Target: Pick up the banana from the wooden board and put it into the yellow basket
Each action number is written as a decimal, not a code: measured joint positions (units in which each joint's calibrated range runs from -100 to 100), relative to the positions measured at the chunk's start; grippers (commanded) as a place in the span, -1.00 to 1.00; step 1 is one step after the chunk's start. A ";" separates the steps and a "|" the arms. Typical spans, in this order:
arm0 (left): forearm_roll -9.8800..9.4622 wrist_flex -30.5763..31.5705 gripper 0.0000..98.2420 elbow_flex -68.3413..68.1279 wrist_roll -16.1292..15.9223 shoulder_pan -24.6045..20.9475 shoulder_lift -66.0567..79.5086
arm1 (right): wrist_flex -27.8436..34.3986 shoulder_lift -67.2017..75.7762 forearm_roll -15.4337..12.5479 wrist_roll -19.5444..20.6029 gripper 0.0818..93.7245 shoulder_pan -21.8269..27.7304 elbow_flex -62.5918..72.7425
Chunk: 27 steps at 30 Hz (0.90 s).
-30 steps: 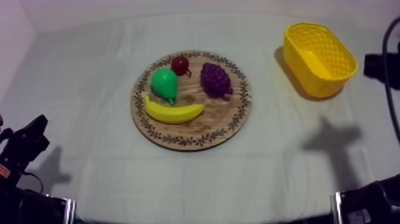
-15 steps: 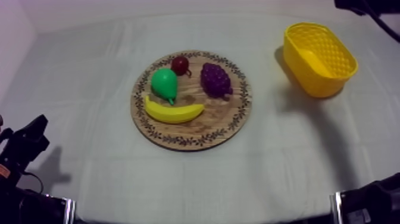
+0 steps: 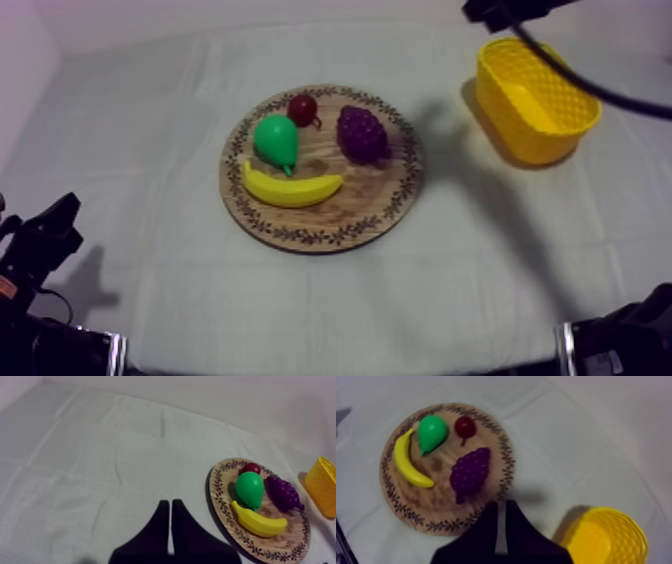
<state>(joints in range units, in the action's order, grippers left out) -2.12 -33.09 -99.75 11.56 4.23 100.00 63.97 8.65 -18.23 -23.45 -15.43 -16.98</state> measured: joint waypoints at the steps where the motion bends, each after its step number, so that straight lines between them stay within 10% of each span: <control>1: 0.00 0.00 -1.00 0.00 0.00 0.00 0.00 | 0.00 -0.84 0.00 -0.41 -0.88 -0.72 -0.11; 17: 0.00 0.00 -1.00 0.00 0.00 0.00 0.00 | -2.24 -11.61 -1.76 -2.80 -0.79 -12.31 -1.99; 27: 0.00 0.07 -1.00 0.00 0.00 0.00 0.00 | -9.07 -18.04 -2.11 -3.67 0.20 -16.18 -4.97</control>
<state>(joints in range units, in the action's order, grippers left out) -2.12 -33.02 -99.75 11.56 4.23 100.00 54.90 -9.39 -20.34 -27.12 -31.61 -21.95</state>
